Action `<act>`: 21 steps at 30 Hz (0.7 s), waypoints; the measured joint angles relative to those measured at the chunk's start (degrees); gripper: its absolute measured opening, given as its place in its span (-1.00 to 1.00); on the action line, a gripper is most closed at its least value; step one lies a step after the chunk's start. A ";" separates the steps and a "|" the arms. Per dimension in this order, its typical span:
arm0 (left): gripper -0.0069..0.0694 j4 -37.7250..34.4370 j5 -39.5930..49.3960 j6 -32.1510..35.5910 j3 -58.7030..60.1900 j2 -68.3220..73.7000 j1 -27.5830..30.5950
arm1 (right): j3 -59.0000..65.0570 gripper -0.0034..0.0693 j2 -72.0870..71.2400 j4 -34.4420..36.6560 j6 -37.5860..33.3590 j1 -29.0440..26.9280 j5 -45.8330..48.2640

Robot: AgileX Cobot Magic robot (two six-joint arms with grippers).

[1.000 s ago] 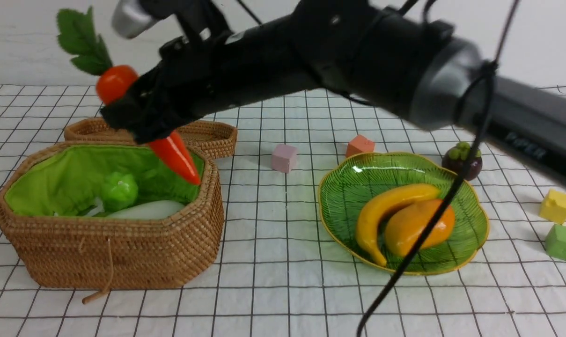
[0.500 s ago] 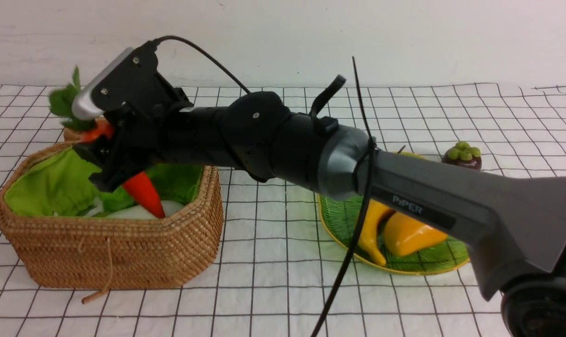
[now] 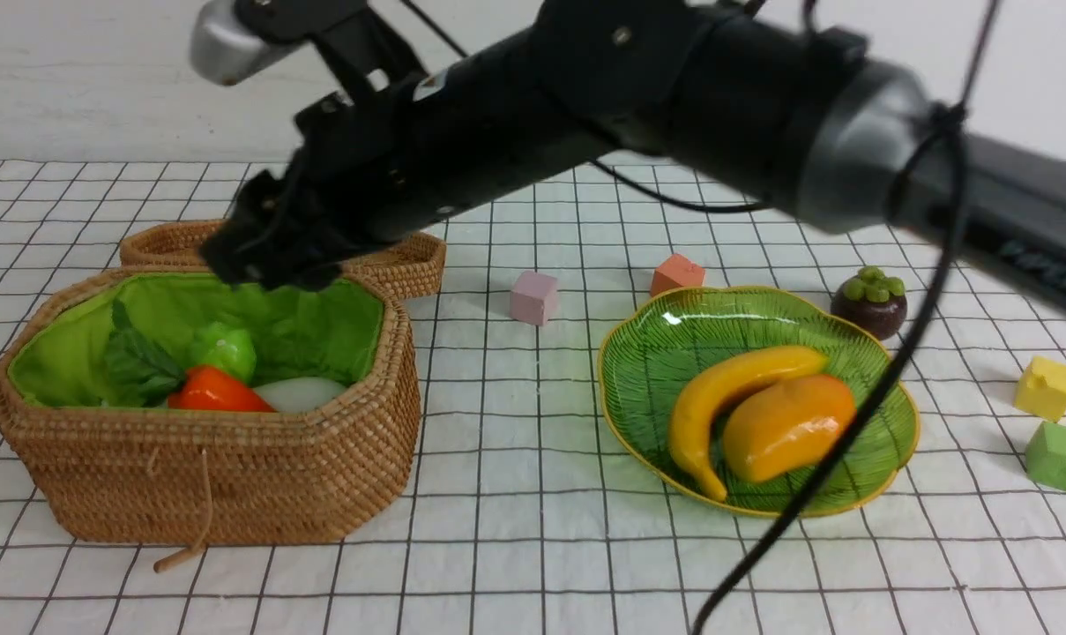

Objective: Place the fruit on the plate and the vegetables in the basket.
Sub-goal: Use the right arm to grab a mangosteen and put it into the right plate

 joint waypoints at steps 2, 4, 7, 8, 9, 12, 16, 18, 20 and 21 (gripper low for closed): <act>-0.71 -0.48 -3.55 0.00 0.00 0.00 0.00 | 0.00 -0.30 -3.13 -8.99 6.71 -1.25 6.21; -0.71 -0.97 -5.57 0.00 0.00 0.00 0.00 | 0.00 -0.53 -4.95 -16.96 11.81 -2.43 10.77; -0.71 -1.82 -8.27 0.19 0.00 0.00 0.00 | 0.00 -0.91 -7.99 -28.11 18.27 -5.44 17.37; -0.71 -1.90 -8.27 0.19 0.00 0.00 0.00 | 0.00 -0.92 -8.28 -29.55 19.04 -5.93 18.09; -0.71 -2.65 -8.36 0.19 0.00 0.00 0.00 | 0.00 -0.93 -9.13 -31.47 19.92 -7.88 20.15; -0.71 -5.82 -8.07 1.28 0.00 0.00 0.00 | 0.00 -0.93 -9.99 -33.91 20.95 -14.63 22.77; -0.71 -11.56 -6.54 7.00 0.00 0.00 0.00 | 1.48 -0.93 -10.13 -33.02 21.54 -25.77 22.85; -0.71 -15.51 -5.38 11.34 0.00 0.00 0.00 | 2.84 -0.92 -10.07 -31.32 21.58 -31.67 22.85; -0.71 -19.72 -4.19 16.28 0.00 0.00 0.00 | 3.47 -0.92 -9.60 -29.78 21.53 -35.94 22.90; -0.71 -22.50 -3.23 19.73 0.00 0.00 0.00 | 3.59 -0.91 -8.85 -28.75 21.39 -38.72 22.74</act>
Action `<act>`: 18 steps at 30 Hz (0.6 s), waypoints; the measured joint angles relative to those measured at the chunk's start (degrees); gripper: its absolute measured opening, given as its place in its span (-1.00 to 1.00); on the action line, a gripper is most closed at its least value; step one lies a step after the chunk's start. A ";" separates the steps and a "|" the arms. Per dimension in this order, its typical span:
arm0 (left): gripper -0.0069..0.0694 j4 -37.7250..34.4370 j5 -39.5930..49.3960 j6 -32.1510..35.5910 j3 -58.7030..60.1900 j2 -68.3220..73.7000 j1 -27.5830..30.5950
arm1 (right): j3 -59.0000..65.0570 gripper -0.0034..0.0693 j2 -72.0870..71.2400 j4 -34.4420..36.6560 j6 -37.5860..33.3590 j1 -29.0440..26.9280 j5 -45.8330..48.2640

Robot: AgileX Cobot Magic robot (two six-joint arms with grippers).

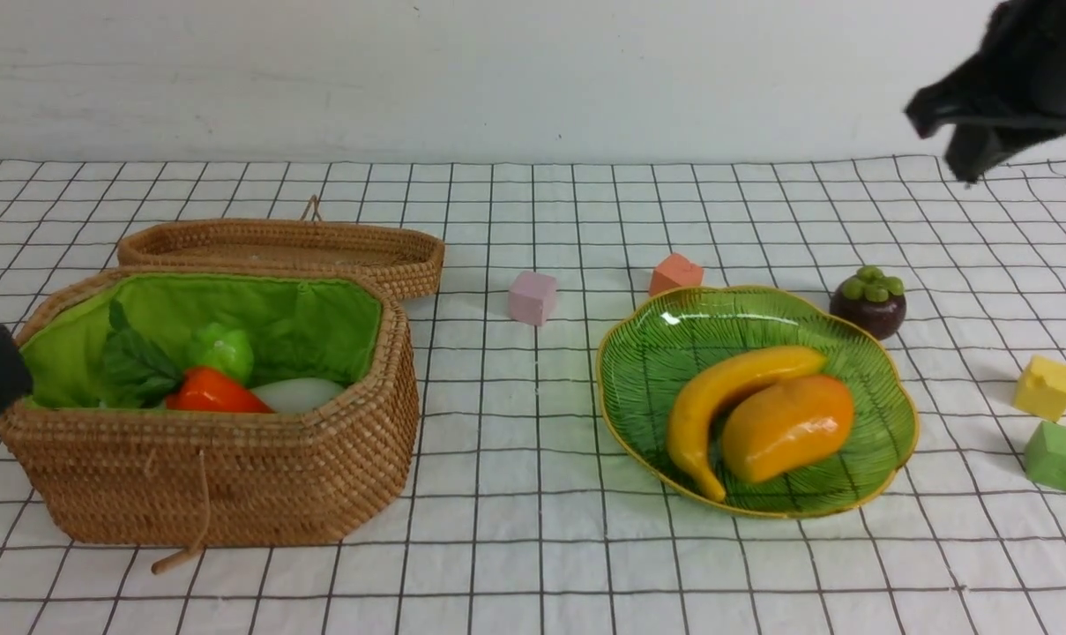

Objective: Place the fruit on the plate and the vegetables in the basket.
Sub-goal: Use the right arm to grab a mangosteen and put it into the right plate

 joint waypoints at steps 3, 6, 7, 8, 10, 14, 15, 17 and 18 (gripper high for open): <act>-0.71 -5.37 1.12 6.78 0.00 0.00 0.00 | 0.00 -0.84 2.71 2.69 -1.52 -4.62 -3.21; -0.70 -9.62 1.56 14.03 0.00 0.00 0.00 | 0.00 -0.60 7.83 6.60 -2.65 -7.87 -7.19; -0.70 -10.34 1.56 15.07 0.00 0.00 0.00 | 0.00 -0.48 9.63 8.07 -2.65 -8.40 -8.04; -0.70 -10.64 1.56 15.27 0.00 0.00 0.00 | 0.00 -0.45 9.98 8.33 -2.65 -8.40 -8.04; -0.70 -12.11 1.56 16.68 0.00 0.00 0.00 | 0.05 -0.02 14.44 12.24 -2.65 -8.80 -10.22; -0.70 -13.55 1.64 17.14 0.00 0.00 0.00 | 0.05 0.73 19.46 15.60 -2.65 -7.80 -14.98; -0.70 -13.90 1.76 17.14 0.00 0.00 0.00 | 0.05 0.82 20.48 15.60 -2.65 -7.46 -16.59; -0.70 -14.46 1.81 17.14 0.00 0.00 0.00 | 0.05 0.93 22.06 15.46 -2.65 -6.67 -19.47; -0.70 -14.60 1.81 17.14 0.00 0.00 0.00 | 0.05 0.94 22.24 15.41 -2.65 -6.58 -19.79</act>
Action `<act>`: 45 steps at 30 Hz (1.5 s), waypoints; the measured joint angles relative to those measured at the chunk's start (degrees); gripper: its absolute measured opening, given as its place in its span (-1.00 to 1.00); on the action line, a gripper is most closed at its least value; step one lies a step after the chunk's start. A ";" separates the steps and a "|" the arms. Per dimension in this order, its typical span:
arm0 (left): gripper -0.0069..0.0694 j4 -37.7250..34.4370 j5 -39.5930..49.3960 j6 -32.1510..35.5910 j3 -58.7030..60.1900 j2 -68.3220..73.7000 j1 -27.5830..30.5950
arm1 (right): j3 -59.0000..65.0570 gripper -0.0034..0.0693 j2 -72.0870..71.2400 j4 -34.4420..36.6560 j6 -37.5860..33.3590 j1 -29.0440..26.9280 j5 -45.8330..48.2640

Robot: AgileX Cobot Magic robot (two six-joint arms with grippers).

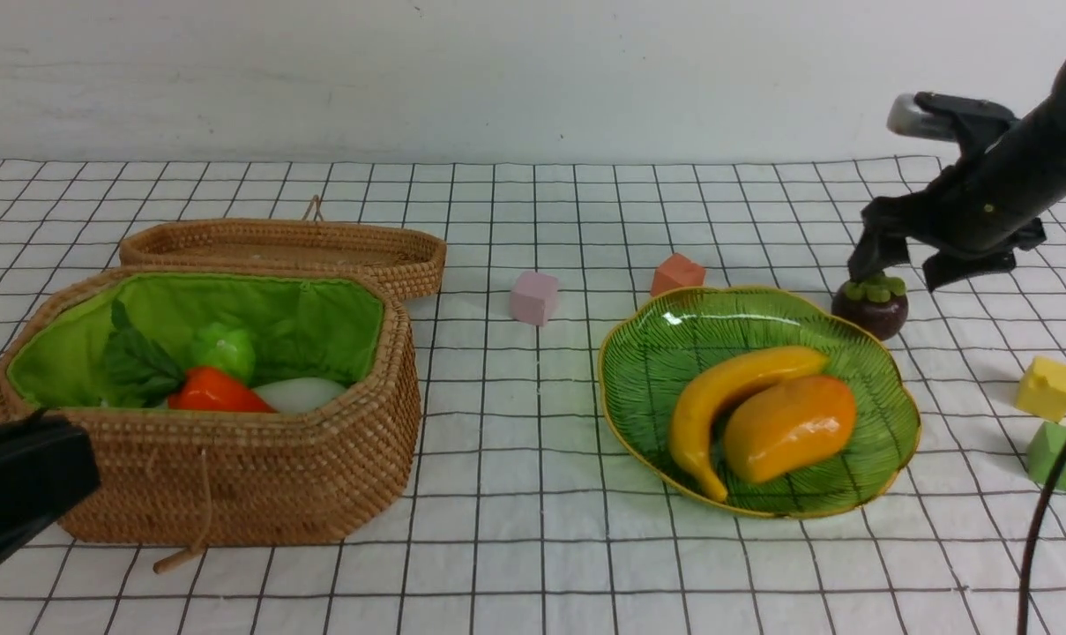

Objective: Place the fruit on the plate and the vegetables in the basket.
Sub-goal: Use the right arm to grab a mangosteen and put it into the right plate

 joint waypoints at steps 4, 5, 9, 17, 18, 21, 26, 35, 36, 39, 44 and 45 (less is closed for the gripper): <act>-0.69 -0.92 0.18 0.00 0.00 0.00 0.00 | 0.00 0.94 2.85 -0.37 0.00 0.95 -5.61; -0.70 -1.05 0.18 0.05 0.00 0.00 0.00 | 0.00 0.93 3.66 -0.41 0.00 1.06 -6.90; -0.69 -1.07 0.43 0.05 0.00 0.00 0.00 | 0.00 0.90 4.99 -2.49 0.39 1.20 -7.95; -0.69 -1.14 1.91 0.05 0.00 0.00 0.00 | 0.00 0.86 6.48 -6.18 2.95 1.20 -9.27; -0.69 -1.14 1.91 0.05 0.00 0.00 0.00 | 0.00 0.85 6.54 -6.18 3.00 1.20 -9.33; -0.68 -1.14 1.91 0.05 0.00 0.00 0.00 | -0.06 0.85 6.85 -6.18 3.00 1.20 -9.46; -0.68 -1.25 1.91 0.05 0.00 0.00 0.00 | -0.21 0.80 7.62 -6.18 3.00 1.20 -10.24; -0.68 0.27 1.91 0.05 0.00 0.00 0.00 | -0.21 0.75 7.66 -6.00 2.95 1.20 -10.40; -0.68 0.52 1.91 0.05 0.00 0.00 0.00 | -0.21 0.75 7.66 -6.00 2.95 1.20 -10.40; -0.68 1.14 1.91 0.05 0.00 0.00 0.00 | -0.21 0.75 7.29 -6.00 2.95 1.20 -9.99; -0.68 1.32 1.91 0.11 0.00 0.00 0.00 | -0.04 0.75 2.76 -6.18 2.90 1.20 -6.62; -0.68 1.52 1.91 0.11 0.00 0.00 0.00 | -0.04 0.75 1.18 -6.18 2.90 1.20 -5.73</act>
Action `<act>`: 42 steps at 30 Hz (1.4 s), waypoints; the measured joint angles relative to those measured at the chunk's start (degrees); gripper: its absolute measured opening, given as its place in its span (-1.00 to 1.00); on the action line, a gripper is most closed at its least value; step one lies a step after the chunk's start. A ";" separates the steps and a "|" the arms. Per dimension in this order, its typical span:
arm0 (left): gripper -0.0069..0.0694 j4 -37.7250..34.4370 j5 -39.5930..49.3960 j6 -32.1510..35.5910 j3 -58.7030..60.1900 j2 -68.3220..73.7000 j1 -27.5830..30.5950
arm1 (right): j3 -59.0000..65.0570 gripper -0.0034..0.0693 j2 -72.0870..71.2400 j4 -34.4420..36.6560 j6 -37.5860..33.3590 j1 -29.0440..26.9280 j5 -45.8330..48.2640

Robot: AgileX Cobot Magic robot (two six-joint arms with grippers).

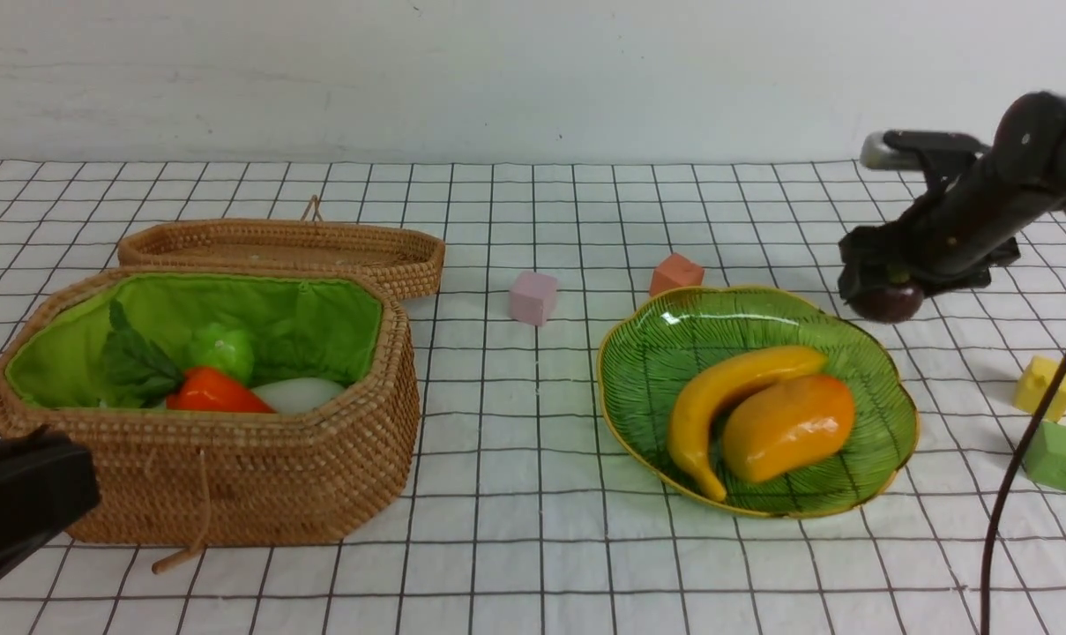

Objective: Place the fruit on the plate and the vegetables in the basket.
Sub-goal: Use the right arm to grab a mangosteen and put it into the right plate

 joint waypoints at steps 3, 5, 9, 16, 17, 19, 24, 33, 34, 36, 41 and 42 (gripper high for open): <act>-0.68 0.82 0.00 0.11 0.00 0.00 0.00 | 0.00 0.75 -4.19 -0.18 0.00 0.00 3.48; -0.69 1.68 0.00 0.11 0.00 0.00 0.00 | 0.00 0.75 -7.51 -0.22 0.00 0.00 7.14; -0.72 3.33 0.00 0.11 0.00 0.00 0.00 | 0.00 0.75 -12.93 0.23 0.00 0.00 14.39; -0.72 6.50 0.00 0.11 0.06 0.00 0.00 | 3.36 0.75 -21.17 4.42 0.00 0.15 19.52; -0.72 7.28 0.02 0.11 0.06 0.00 0.00 | 6.54 0.75 -24.10 5.41 0.00 0.69 19.38; -0.72 7.95 0.07 0.11 0.06 0.00 0.00 | 9.95 0.75 -26.32 5.83 -0.06 1.49 18.56; -0.72 13.23 0.17 -1.27 0.06 0.00 0.00 | 23.82 0.75 -32.49 6.45 -0.94 9.88 11.24; -0.72 25.04 2.46 -12.77 0.06 0.00 0.00 | 31.00 0.75 -27.42 6.79 -1.65 19.93 -3.46; -0.72 25.49 2.76 -13.60 0.06 0.00 0.00 | 31.04 0.75 -26.26 6.79 -1.65 20.30 -6.29; -0.72 25.90 3.40 -14.48 0.06 0.00 0.00 | 31.04 0.75 -23.82 6.85 -1.65 20.59 -12.30; -0.72 26.19 4.23 -14.95 0.06 0.00 0.00 | 31.04 0.75 -17.65 6.89 -1.65 20.59 -23.08; -0.72 26.19 4.46 -14.95 0.06 0.00 0.00 | 31.04 0.75 -16.53 6.75 -1.65 20.59 -24.33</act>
